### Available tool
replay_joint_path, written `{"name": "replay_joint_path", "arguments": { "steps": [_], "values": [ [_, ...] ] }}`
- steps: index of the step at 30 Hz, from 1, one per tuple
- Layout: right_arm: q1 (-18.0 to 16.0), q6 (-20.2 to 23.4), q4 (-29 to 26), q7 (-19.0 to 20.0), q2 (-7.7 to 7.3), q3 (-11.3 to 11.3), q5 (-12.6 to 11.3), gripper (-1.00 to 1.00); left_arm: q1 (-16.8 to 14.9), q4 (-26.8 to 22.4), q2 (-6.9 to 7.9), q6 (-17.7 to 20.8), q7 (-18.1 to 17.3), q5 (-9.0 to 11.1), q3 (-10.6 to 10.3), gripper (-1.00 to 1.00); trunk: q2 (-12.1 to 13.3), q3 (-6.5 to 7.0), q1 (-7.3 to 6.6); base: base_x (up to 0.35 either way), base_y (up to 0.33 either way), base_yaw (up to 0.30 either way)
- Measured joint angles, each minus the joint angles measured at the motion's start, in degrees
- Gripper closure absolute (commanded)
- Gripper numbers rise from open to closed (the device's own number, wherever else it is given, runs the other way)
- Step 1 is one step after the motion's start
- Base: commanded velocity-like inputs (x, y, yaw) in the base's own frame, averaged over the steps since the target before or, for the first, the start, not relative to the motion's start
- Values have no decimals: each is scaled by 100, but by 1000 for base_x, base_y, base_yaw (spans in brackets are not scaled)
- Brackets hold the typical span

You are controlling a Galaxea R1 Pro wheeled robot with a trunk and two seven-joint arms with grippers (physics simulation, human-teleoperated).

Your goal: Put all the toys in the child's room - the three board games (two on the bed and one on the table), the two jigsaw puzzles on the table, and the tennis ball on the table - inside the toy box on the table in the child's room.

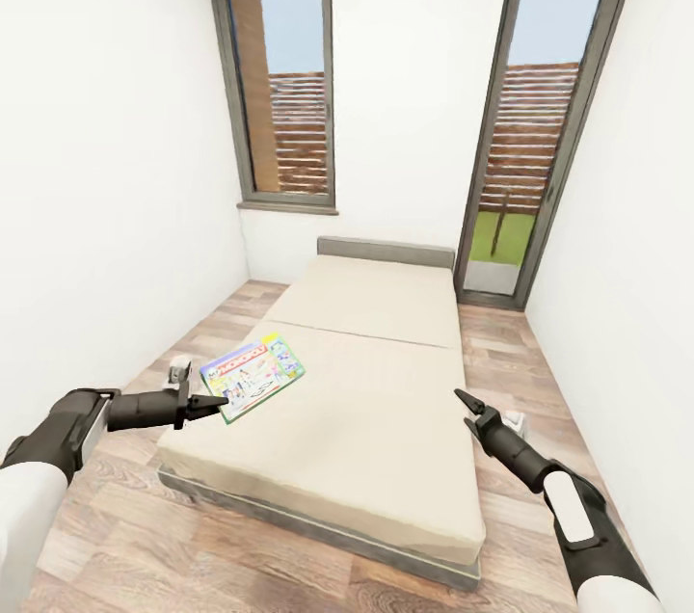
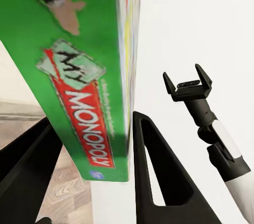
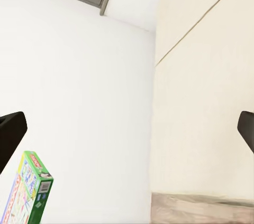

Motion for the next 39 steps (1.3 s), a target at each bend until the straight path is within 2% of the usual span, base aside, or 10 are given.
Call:
{"name": "replay_joint_path", "arguments": {
  "steps": [5,10,14,39],
  "values": [
    [0,0,0,-2,1,8,0,-100,0,0,1,0,1,2,-5,100,0,0,0,0,0,292],
    [0,-11,0,-46,-1,234,-6,-100,0,0,-5,0,2,3,-5,100,0,0,0,0,0,292],
    [0,-17,0,-60,1,285,-6,-100,0,0,-2,-4,2,4,-5,100,0,0,0,0,0,292],
    [0,-18,9,-138,1,299,-7,-100,0,0,-6,-4,7,4,-13,100,0,0,0,0,0,292]
  ]
}}
